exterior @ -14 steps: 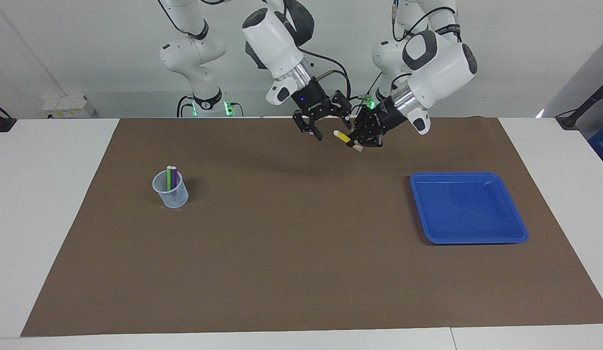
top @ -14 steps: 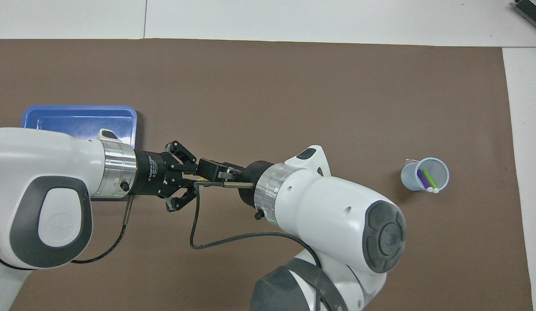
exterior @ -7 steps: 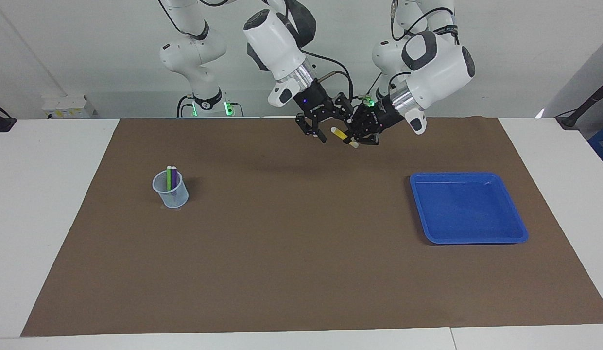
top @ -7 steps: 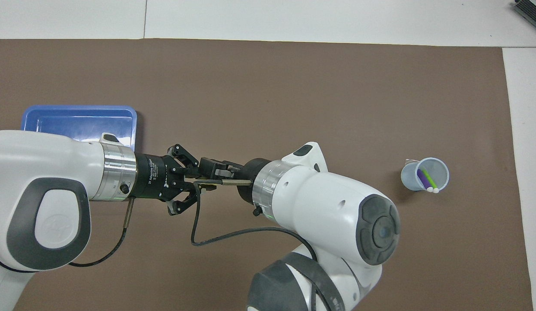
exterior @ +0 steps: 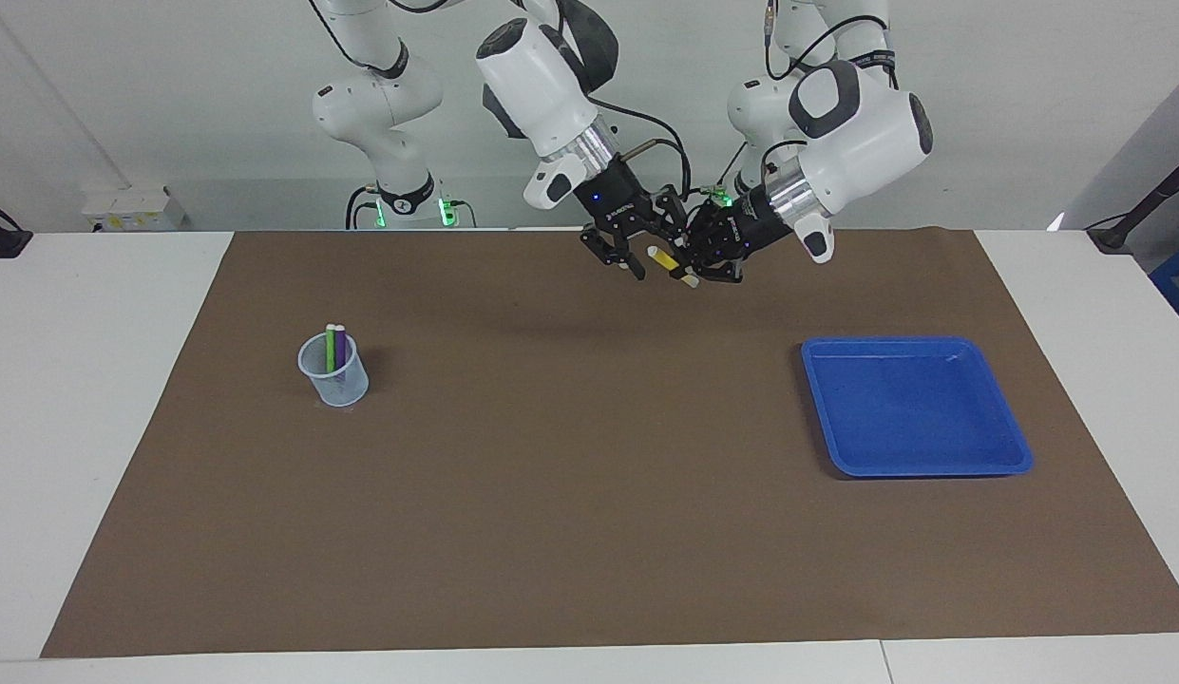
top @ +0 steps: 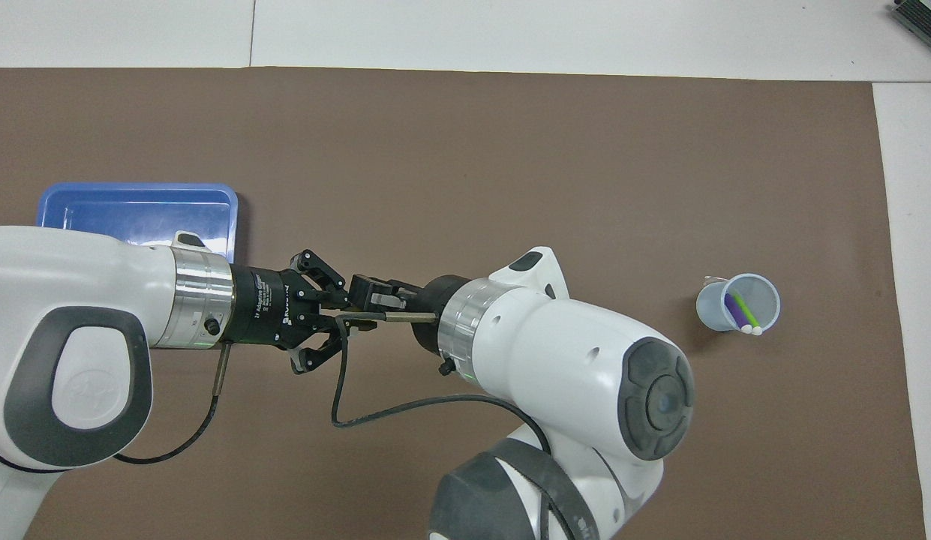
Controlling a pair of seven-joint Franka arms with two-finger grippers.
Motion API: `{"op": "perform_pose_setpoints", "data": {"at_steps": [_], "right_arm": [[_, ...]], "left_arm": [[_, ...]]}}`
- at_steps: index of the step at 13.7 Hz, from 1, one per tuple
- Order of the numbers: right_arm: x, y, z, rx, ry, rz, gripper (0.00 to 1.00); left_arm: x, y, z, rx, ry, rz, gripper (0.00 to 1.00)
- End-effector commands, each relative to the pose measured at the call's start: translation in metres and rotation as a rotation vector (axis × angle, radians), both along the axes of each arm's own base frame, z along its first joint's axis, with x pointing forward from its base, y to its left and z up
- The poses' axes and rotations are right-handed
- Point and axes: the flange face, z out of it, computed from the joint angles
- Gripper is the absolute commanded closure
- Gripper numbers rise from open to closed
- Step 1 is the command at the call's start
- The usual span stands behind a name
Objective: Transfer and insert pens with both arms
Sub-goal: 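Close the right gripper on the yellow pen beside the left gripper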
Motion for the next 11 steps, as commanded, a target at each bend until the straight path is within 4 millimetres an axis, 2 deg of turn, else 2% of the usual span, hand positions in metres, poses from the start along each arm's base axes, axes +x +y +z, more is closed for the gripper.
{"op": "perform_pose_setpoints", "data": {"at_steps": [1,8,11], "right_arm": [[0.0021,0.0013,0.0006,-0.019,-0.011,0.018,0.27],[0.0016,0.0005,-0.0006,-0.024,-0.002,0.021,0.28],[0.0001,0.0018,0.0003,-0.022,-0.003,0.023,0.35]], "left_arm": [[-0.0093,0.005,0.0029,-0.024,0.004,0.005,1.0],[-0.0095,0.0047,0.0051,-0.04,0.006,0.012,1.0],[-0.0097,0.0044,0.0052,-0.043,0.008,0.012,1.0]]}}
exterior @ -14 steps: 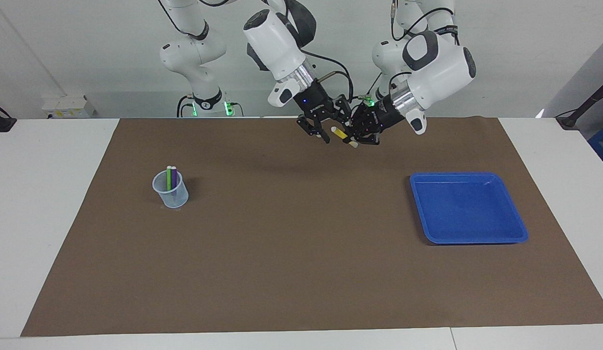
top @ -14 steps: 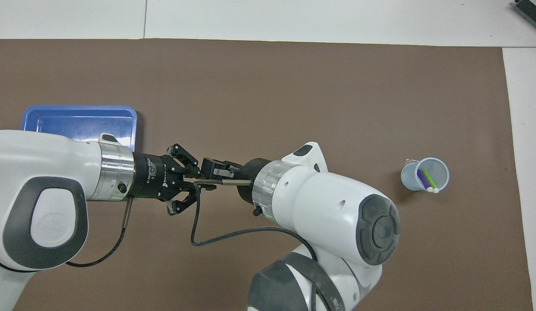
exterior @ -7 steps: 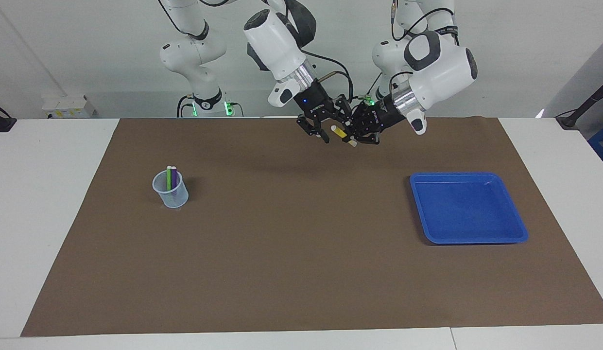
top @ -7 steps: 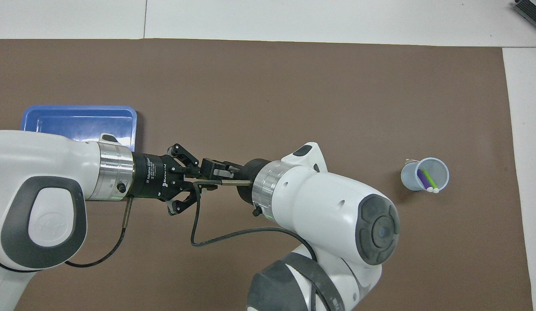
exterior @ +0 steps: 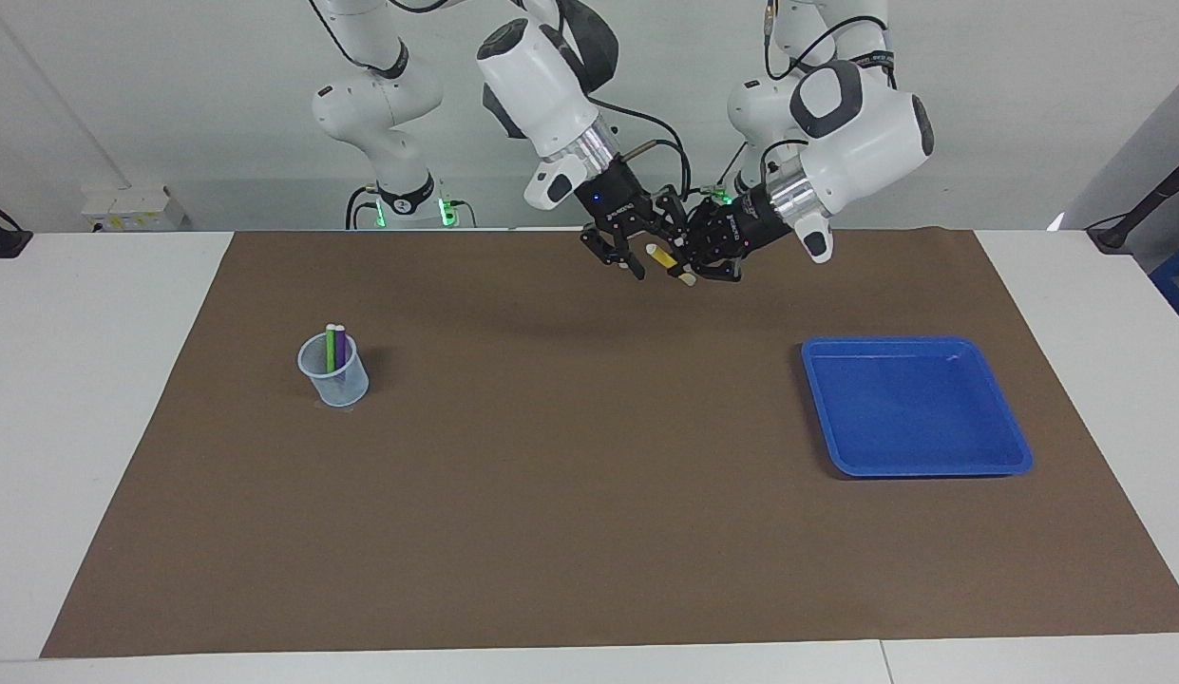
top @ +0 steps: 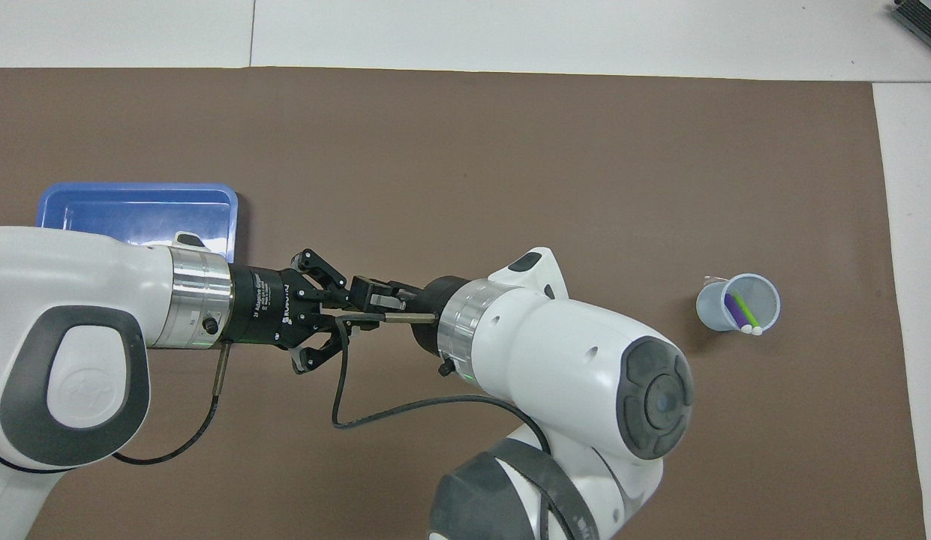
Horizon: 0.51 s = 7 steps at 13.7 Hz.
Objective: Transfer and insert pens with both arms
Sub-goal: 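Close the right gripper on the yellow pen beside the left gripper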
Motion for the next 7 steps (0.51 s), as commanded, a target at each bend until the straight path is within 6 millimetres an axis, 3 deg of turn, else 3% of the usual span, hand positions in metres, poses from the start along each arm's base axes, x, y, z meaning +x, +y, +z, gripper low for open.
{"op": "perform_pose_setpoints", "data": {"at_steps": [1,7], "right_arm": [[0.0013,0.0006,0.0012,-0.02,-0.009,0.019,0.35],[-0.0012,0.0006,-0.0016,-0.048,0.018,0.059,0.37]], "left_arm": [[-0.0098,0.0054,0.0045,-0.018,-0.002,0.004,1.0],[-0.0101,0.0056,0.0035,-0.019,0.004,-0.001,1.0]]}}
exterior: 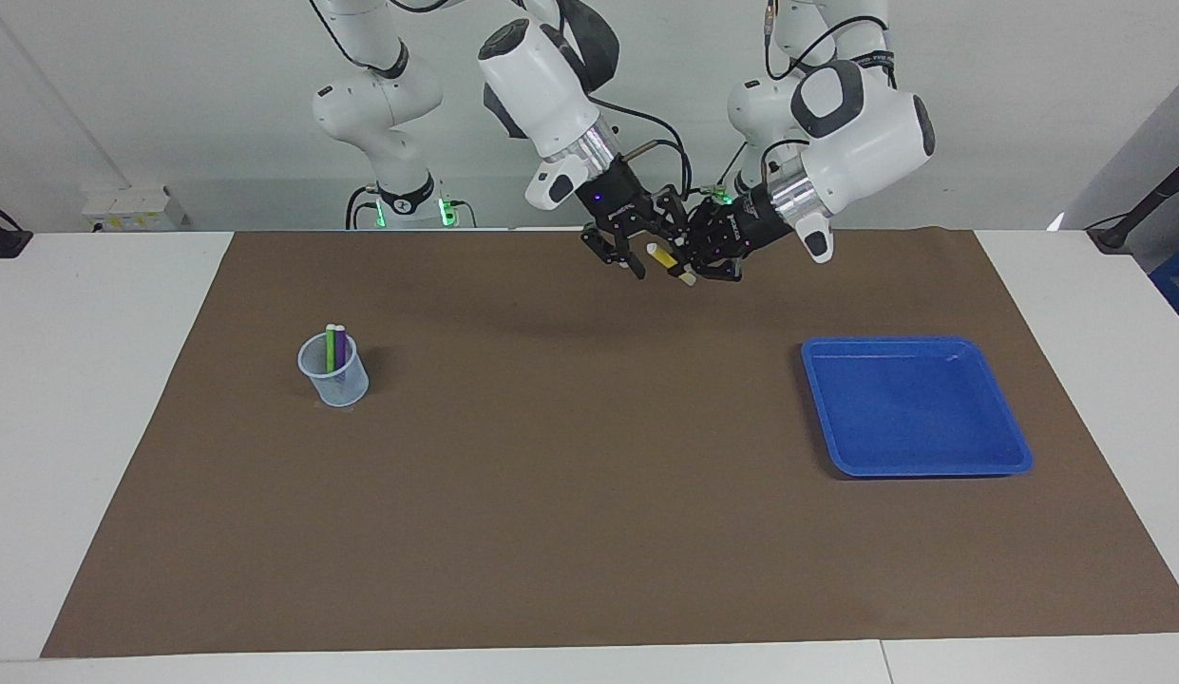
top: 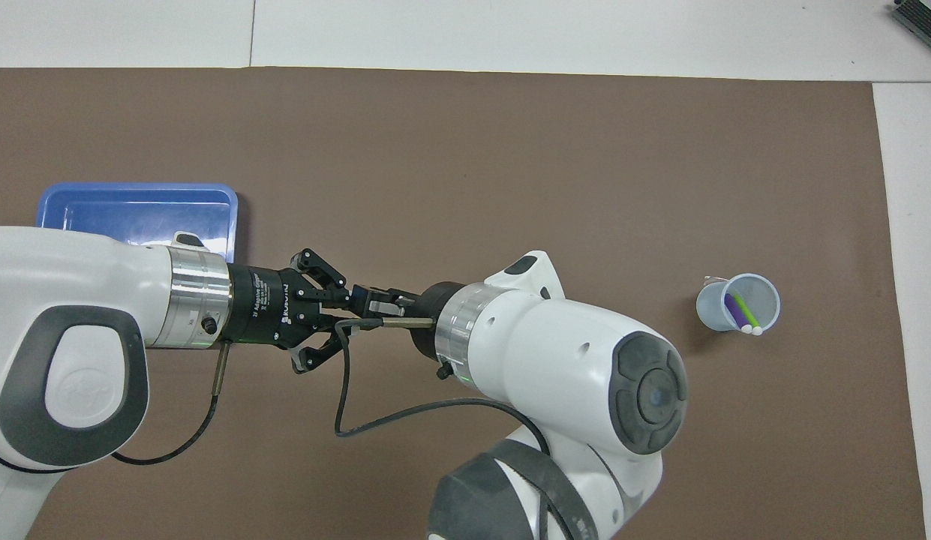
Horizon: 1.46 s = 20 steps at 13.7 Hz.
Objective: Transfer and insert pens with both arms
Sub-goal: 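Close the right gripper on the yellow pen beside the left gripper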
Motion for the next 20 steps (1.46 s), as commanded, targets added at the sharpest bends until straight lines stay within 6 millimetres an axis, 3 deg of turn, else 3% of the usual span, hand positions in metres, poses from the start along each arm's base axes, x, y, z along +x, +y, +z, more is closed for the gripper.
{"op": "perform_pose_setpoints", "data": {"at_steps": [1,10,12,17,20], "right_arm": [[0.004,-0.0022,0.0038,-0.026,-0.017,0.034,0.38],[0.0051,-0.0014,0.0051,-0.023,-0.018,0.033,0.46],[0.0041,-0.001,0.0053,-0.024,-0.019,0.035,0.58],[0.005,-0.0015,0.0043,-0.025,-0.018,0.034,1.0],[0.005,-0.0015,0.0043,-0.025,-0.018,0.034,1.0]], "left_arm": [[-0.0109,0.0047,0.0036,-0.017,0.004,-0.005,1.0],[-0.0108,0.0061,0.0028,-0.017,0.005,-0.006,1.0],[-0.0107,0.0066,0.0028,-0.019,0.007,-0.005,1.0],[-0.0107,0.0053,0.004,-0.027,0.007,-0.004,1.0],[-0.0109,0.0052,0.0039,-0.028,0.009,-0.005,1.0]]}}
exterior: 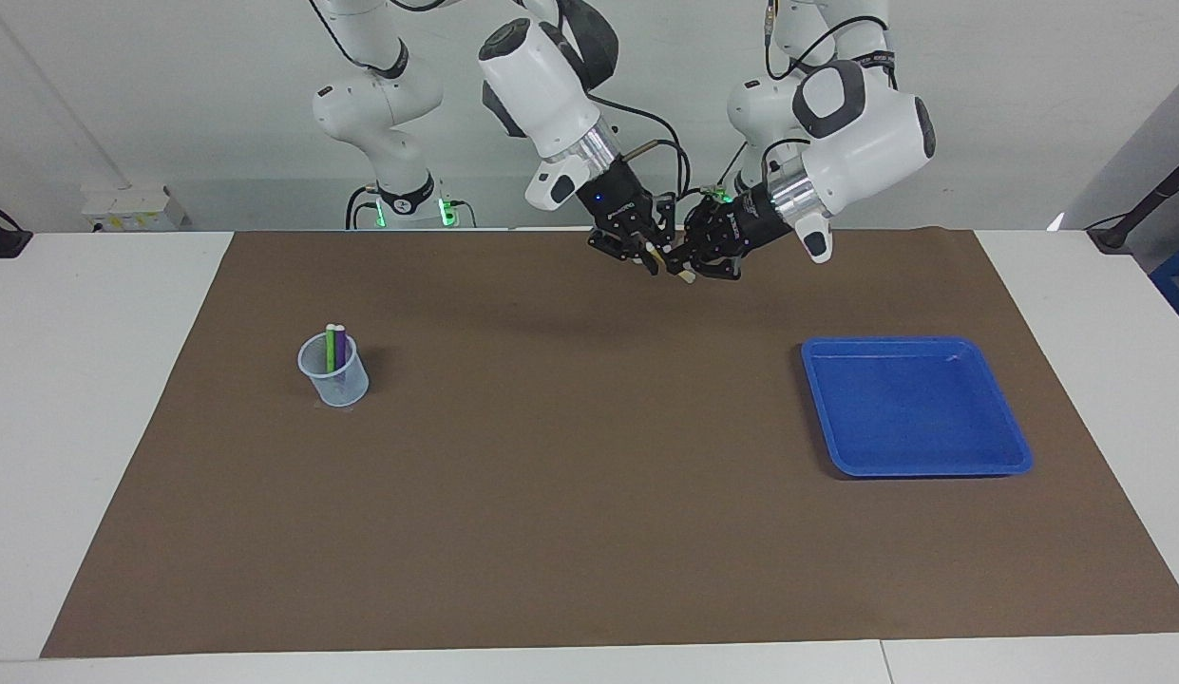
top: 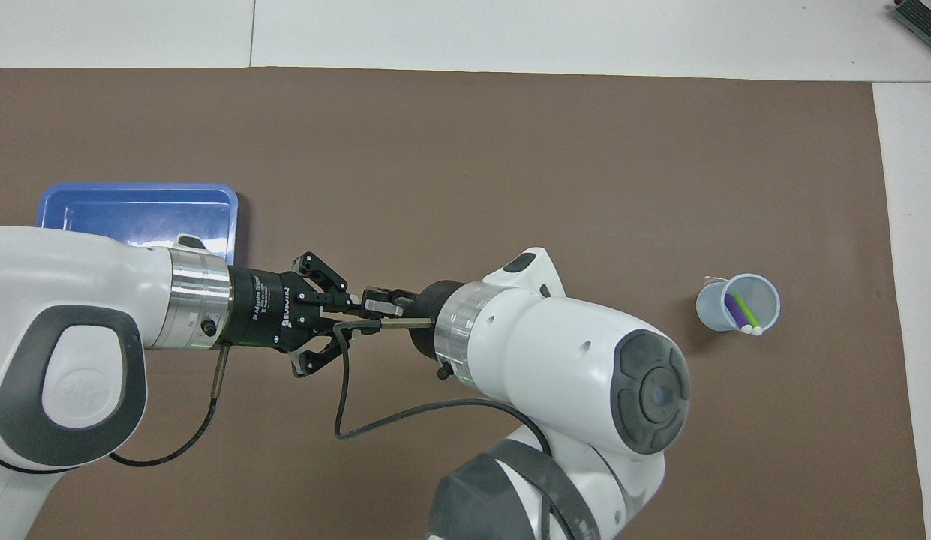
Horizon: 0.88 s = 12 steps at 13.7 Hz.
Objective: Transfer and insert pens with both arms
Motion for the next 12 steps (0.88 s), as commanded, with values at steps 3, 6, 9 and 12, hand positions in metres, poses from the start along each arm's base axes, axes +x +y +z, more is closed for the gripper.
{"op": "perform_pose_setpoints", "data": {"at_steps": [3,6,9,12], "right_arm": [[0.004,-0.003,-0.001,-0.023,-0.002,0.018,1.0],[0.004,-0.003,0.0,-0.022,-0.003,0.018,1.0],[0.005,-0.004,-0.001,-0.027,-0.005,0.024,1.0],[0.016,-0.023,-0.007,-0.073,-0.018,0.084,1.0]], "left_arm": [[-0.009,0.005,0.004,-0.017,-0.001,0.007,1.0],[-0.019,-0.001,0.002,-0.006,0.001,-0.006,0.0],[-0.019,-0.001,0.003,-0.005,-0.031,-0.039,0.0],[-0.015,0.006,0.002,0.002,-0.04,-0.034,0.0]]}}
